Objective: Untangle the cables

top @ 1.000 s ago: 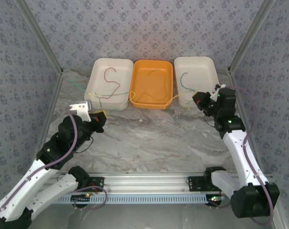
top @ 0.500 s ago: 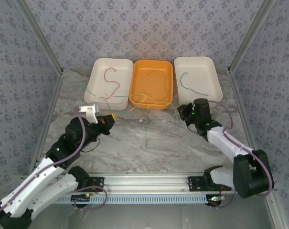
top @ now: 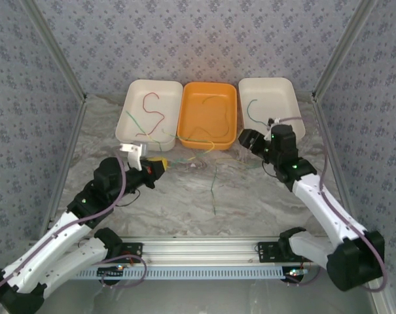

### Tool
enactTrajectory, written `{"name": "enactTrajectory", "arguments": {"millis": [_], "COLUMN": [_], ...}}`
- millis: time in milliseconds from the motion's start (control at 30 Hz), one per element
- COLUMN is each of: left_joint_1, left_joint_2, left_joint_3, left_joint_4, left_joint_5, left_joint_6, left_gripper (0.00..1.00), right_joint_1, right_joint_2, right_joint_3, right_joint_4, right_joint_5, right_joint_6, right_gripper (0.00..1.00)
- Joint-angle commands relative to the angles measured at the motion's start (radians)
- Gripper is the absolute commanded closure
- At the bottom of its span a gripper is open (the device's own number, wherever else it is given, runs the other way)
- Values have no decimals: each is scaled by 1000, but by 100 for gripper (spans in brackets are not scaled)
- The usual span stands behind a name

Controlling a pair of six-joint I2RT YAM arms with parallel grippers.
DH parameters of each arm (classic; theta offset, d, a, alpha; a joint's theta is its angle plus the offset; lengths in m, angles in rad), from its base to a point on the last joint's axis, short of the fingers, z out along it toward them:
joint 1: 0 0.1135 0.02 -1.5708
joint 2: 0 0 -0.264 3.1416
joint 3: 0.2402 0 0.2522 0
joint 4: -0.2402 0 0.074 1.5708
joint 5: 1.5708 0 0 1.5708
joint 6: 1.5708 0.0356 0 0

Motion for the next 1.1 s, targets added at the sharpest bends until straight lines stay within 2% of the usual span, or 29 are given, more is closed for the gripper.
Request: {"name": "enactTrajectory", "arguments": {"millis": [0,133,333,567,833,1067], "left_joint_1": [4,5,0,-30,-32,-33], "left_joint_2": [25,50,57,85,77,74], "left_joint_3": [67,87,93,99,100,100], "left_joint_4": [-36,-84,-92,-106,-109,-107], "left_joint_5": [114,201,318,300,280,277], "left_joint_6": [153,234,252,255,258,256], "left_gripper": [100,100,100,100,100,100], "right_joint_1": [81,208,279,327,329,332], "right_joint_2": [-12,46,219,334,371,383], "right_joint_3": [137,243,355,432,372,379], "right_joint_4": [-170,-304,-367,-371,-287,-277], "right_joint_5": [-87,-103,-264,-331,-372,-383], "right_joint_6": [-360,-531,-613,-617,-550,-529], "right_gripper": [34,29,31,38,60,60]}}
